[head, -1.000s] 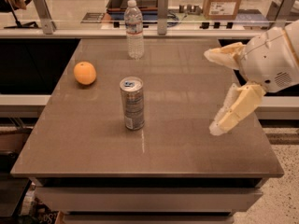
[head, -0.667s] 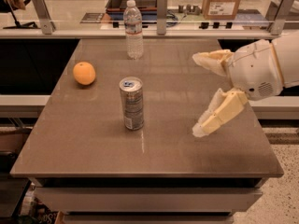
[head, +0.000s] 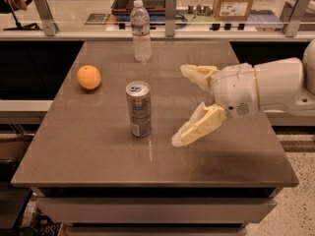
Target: Pick redbull can
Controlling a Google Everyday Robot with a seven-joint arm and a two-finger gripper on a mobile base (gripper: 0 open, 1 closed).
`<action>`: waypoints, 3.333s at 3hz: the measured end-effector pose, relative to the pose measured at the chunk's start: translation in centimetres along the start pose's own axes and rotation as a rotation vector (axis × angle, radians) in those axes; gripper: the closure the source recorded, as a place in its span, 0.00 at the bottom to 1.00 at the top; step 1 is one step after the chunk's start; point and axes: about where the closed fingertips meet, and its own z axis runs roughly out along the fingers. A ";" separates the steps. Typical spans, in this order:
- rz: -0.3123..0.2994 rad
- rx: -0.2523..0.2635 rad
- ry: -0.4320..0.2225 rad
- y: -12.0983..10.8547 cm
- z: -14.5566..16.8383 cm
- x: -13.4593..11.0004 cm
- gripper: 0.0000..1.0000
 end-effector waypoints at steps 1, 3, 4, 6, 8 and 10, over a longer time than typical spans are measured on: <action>0.024 -0.012 -0.061 0.4 2.8 0.1 0.00; 0.024 -0.047 -0.154 0.9 7.4 -0.6 0.00; 0.028 -0.072 -0.217 -0.2 9.2 -0.9 0.00; 0.071 -0.117 -0.299 -1.4 11.2 0.0 0.41; 0.066 -0.124 -0.300 -1.2 11.5 -0.4 0.88; 0.064 -0.128 -0.300 -1.0 11.6 -0.5 1.00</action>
Offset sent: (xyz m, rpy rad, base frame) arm 0.0076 0.0705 -0.0325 0.1650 0.0317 0.0374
